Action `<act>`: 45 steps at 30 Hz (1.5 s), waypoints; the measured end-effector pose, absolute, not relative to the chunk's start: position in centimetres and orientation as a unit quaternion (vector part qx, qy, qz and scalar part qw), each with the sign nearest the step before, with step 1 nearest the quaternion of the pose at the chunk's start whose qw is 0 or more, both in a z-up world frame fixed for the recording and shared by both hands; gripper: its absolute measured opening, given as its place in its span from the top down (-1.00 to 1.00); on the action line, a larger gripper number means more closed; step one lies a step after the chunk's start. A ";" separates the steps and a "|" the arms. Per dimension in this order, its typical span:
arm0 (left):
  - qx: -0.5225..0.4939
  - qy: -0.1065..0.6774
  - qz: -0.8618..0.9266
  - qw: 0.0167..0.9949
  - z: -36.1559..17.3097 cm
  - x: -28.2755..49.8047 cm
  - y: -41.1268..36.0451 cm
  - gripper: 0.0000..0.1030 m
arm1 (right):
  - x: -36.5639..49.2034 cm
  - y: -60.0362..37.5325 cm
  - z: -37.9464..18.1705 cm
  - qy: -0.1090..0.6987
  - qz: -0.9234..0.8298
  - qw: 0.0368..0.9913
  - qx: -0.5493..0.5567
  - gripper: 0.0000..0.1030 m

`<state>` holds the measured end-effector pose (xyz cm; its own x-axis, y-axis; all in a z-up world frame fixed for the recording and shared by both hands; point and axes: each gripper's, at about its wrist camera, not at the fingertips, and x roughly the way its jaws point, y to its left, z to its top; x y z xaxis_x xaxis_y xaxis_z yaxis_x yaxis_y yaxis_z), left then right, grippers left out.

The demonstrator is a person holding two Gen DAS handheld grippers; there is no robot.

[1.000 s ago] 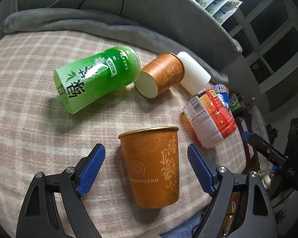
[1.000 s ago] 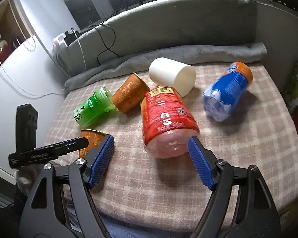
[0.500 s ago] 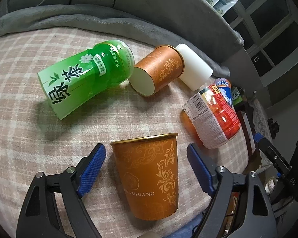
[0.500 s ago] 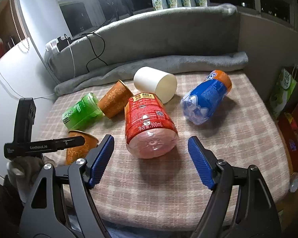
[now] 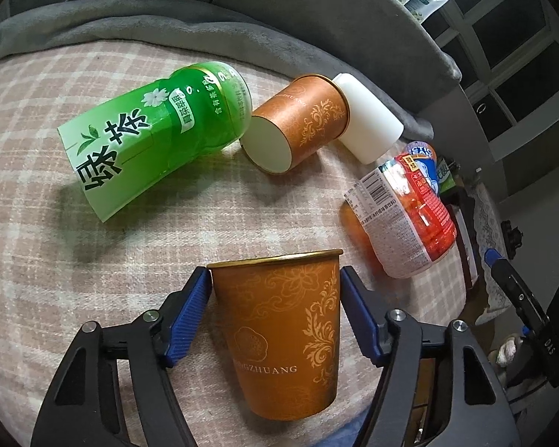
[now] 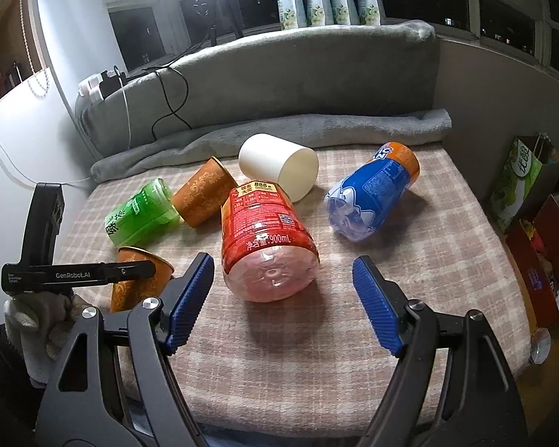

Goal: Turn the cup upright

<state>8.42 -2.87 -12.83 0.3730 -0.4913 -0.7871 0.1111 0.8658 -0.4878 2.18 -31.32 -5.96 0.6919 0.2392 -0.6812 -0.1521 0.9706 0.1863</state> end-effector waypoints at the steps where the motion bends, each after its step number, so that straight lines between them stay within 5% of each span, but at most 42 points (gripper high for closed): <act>1: -0.179 0.528 -0.186 0.809 -12.8 8.4 -2.9 -0.32 | 2.2 -31.3 -6.0 0.378 0.106 0.918 0.058 -0.54; 30: -0.126 0.469 -0.177 0.856 -9.9 6.9 -4.3 -0.30 | 2.3 -31.3 -6.1 0.380 0.103 0.917 0.062 -0.55; 45: -0.038 0.376 -0.145 0.915 -9.5 6.3 -6.2 -0.30 | 2.2 -31.6 -6.3 0.385 0.098 0.915 0.070 -0.55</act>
<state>6.30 -6.19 -9.46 0.6757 -0.2936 -0.6762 0.2371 0.9551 -0.1778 2.20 -31.59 -6.28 0.6848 0.2326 -0.6906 -0.1254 0.9712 0.2027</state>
